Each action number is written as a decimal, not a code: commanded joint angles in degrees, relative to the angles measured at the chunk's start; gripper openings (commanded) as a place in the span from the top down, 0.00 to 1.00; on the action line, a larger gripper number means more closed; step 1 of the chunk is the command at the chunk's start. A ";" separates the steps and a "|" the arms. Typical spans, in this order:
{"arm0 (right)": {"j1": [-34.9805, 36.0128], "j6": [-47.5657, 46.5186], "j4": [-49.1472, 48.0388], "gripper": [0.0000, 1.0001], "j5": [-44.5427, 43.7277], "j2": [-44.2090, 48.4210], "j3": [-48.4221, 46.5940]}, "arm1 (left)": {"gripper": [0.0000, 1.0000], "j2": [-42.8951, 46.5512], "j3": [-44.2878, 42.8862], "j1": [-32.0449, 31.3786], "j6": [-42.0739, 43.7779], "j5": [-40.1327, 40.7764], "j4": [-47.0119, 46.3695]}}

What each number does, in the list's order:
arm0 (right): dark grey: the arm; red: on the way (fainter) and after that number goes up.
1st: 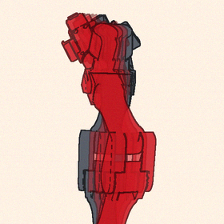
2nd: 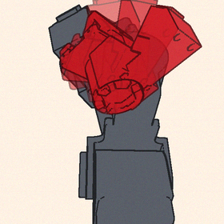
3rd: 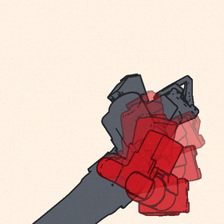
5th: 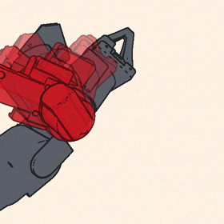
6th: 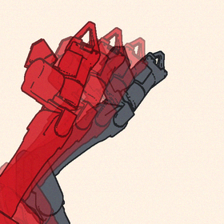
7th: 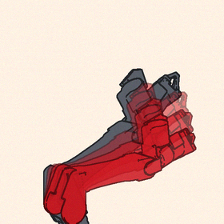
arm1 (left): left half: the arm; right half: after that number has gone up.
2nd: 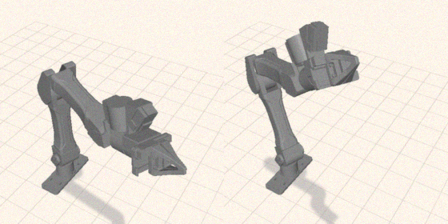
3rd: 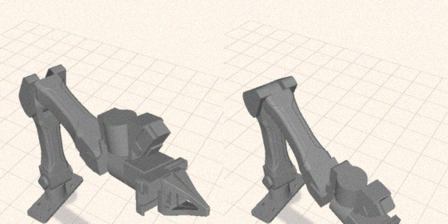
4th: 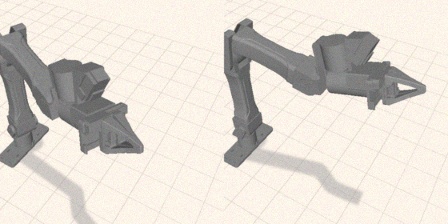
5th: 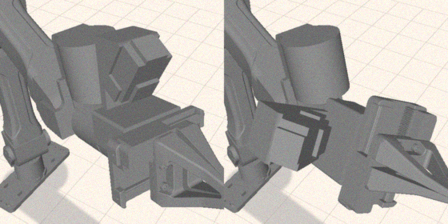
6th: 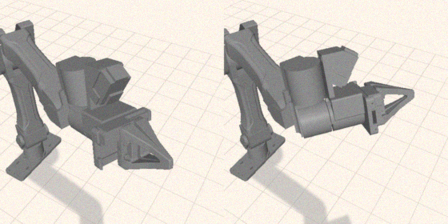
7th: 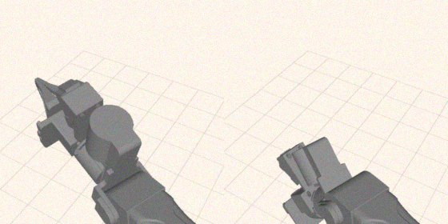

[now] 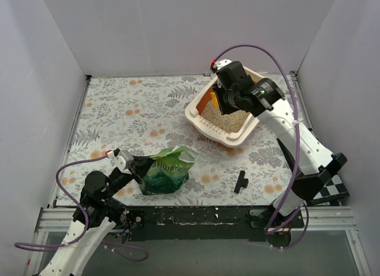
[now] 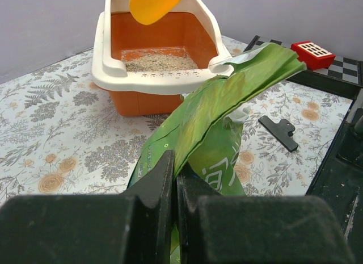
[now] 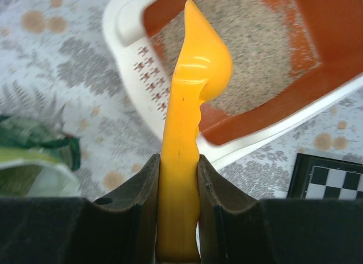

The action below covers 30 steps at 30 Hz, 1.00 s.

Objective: Fill the litter box with clean litter

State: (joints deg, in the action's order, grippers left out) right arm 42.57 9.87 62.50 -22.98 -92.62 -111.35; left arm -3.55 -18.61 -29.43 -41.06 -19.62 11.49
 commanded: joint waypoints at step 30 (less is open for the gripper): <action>0.15 2.70 3.51 0.99 46.71 14.58 15.21 | 1.00 0.12 -0.73 -0.10 0.36 0.02 -2.78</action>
State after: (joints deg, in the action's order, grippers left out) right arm 42.52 12.12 70.94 20.73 -75.83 -95.02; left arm -3.99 -18.61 -29.43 -40.95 -19.14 11.16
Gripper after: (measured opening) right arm 0.332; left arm 0.010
